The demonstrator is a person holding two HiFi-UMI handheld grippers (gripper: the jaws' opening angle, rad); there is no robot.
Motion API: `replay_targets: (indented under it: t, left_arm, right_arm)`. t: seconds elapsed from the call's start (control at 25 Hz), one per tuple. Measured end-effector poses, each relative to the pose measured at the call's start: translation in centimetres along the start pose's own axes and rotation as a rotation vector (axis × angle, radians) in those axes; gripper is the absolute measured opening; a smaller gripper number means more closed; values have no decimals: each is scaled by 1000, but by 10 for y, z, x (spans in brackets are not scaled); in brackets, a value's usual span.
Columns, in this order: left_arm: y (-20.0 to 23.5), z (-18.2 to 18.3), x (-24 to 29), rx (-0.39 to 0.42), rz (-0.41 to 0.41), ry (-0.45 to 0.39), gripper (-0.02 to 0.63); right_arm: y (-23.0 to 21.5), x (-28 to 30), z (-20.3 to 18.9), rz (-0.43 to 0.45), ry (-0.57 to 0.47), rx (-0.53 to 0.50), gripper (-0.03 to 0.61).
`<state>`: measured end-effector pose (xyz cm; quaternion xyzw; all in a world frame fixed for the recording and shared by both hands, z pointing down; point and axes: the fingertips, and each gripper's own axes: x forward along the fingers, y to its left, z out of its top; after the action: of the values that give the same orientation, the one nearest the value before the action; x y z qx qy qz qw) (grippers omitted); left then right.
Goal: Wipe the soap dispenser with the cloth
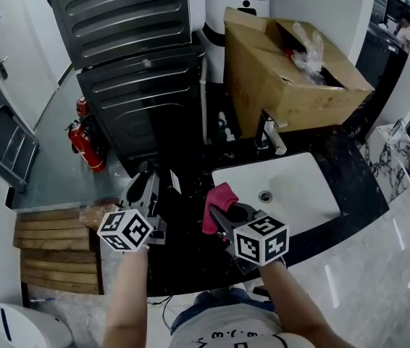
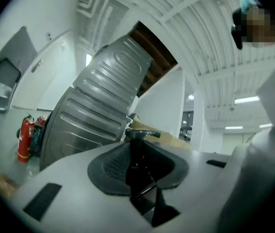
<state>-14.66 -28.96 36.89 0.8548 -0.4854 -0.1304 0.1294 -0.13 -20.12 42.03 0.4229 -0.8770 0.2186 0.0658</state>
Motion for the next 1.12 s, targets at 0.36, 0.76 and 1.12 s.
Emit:
replay_targets:
  t: [0.36, 0.76, 1.12]
  left_arm:
    - [17, -51, 35, 267, -6, 205, 94]
    - [22, -76, 42, 302, -75, 253, 97]
    - [18, -38, 13, 261, -78, 161, 282]
  right_arm:
    - [-29, -20, -8, -120, 5, 34, 49]
    - [-40, -32, -14, -201, -12, 75, 49]
    - [-34, -46, 16, -272, -136, -14, 49]
